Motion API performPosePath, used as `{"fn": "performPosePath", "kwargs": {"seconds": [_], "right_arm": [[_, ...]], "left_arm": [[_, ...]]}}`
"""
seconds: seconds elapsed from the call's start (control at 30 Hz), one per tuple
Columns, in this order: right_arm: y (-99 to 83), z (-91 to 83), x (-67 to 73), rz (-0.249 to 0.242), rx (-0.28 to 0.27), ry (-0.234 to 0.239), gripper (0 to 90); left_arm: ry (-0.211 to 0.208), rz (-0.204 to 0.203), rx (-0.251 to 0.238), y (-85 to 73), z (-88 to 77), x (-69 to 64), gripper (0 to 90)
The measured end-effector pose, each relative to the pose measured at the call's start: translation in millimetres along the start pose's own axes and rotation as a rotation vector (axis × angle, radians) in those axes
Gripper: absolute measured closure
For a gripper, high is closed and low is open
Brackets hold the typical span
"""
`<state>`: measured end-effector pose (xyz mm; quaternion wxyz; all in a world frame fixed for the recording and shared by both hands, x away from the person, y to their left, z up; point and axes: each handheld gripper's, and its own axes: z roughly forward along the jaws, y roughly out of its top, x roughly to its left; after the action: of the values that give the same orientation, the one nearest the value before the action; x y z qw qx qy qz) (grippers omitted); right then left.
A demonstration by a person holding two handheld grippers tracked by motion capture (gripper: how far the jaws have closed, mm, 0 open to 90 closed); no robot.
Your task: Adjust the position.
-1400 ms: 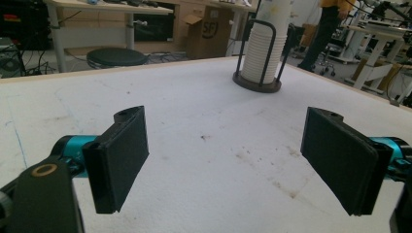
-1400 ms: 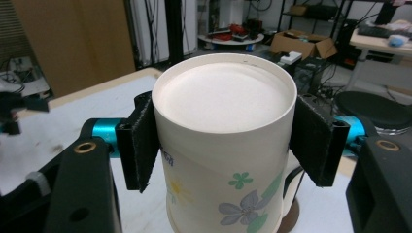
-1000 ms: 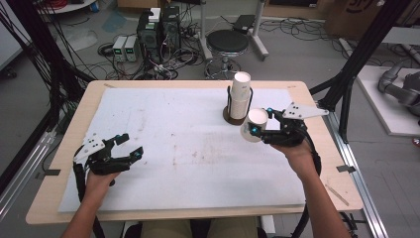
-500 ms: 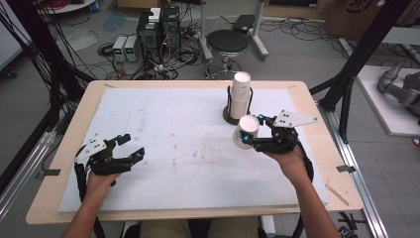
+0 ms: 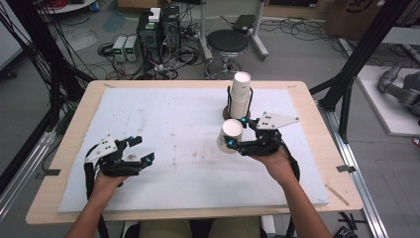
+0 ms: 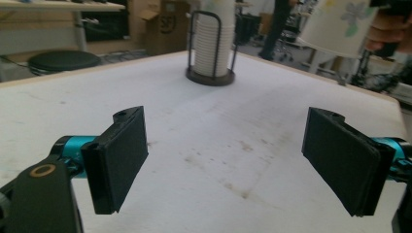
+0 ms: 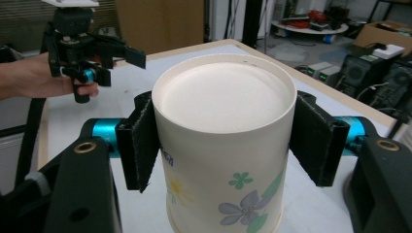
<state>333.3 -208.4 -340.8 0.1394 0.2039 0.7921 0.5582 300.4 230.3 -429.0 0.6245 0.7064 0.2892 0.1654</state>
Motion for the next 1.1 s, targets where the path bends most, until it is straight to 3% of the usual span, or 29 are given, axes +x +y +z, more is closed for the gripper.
{"fn": "performPosePath", "kwargs": {"seconds": [0.17,0.27,0.63,1.1], "right_arm": [[3.3,13.3,4.1,-0.013,0.009,0.038,33.5],[4.7,20.6,9.3,-0.014,0.01,0.071,33.5],[8.7,38.5,18.3,-0.021,0.015,0.137,33.5],[11.6,42.6,24.0,-0.017,0.017,0.172,33.5]], "left_arm": [[-0.082,0.019,0.019,5.0,7.5,-12.2,16.3],[-0.134,0.033,0.0,12.8,13.5,-21.9,15.5],[-0.199,0.065,0.018,25.9,46.8,-40.0,15.5],[-0.286,0.09,0.019,36.6,88.8,-57.8,15.8]]}}
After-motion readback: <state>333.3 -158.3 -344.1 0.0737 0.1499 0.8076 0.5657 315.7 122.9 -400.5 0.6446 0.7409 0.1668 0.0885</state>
